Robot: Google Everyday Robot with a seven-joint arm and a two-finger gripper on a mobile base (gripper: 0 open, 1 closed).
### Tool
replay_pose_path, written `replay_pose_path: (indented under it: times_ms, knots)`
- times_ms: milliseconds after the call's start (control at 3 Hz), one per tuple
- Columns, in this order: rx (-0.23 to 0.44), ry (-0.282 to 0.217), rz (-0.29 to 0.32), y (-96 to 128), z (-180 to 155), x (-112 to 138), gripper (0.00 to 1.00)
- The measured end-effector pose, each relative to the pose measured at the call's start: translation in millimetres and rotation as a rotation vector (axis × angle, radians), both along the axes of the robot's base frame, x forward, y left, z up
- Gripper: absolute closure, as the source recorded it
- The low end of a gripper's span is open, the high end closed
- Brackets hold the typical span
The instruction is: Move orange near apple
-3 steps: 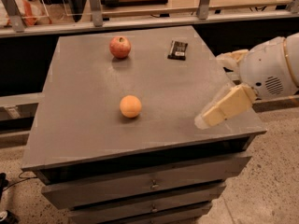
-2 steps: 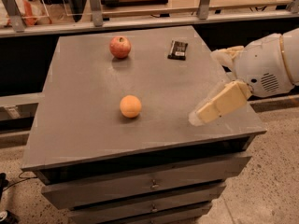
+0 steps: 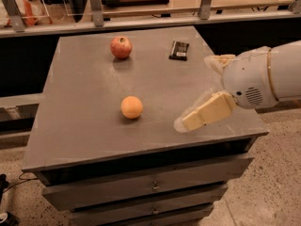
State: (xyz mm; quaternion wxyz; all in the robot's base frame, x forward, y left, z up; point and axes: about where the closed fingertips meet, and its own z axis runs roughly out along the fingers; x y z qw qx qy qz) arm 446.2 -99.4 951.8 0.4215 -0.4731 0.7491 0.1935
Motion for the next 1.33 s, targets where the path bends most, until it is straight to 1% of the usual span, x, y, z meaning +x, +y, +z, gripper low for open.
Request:
replay_pose_path:
  times_ms: [333, 667, 1000, 1333]
  knots:
    - [0.015, -0.048, 0.003, 25, -19, 5, 0.00]
    - [0.003, -0.016, 0.040, 61, -70, 21, 0.00]
    - [0.003, -0.017, 0.039, 61, -71, 21, 0.00]
    - [-0.008, -0.042, 0.032, 61, -71, 21, 0.00]
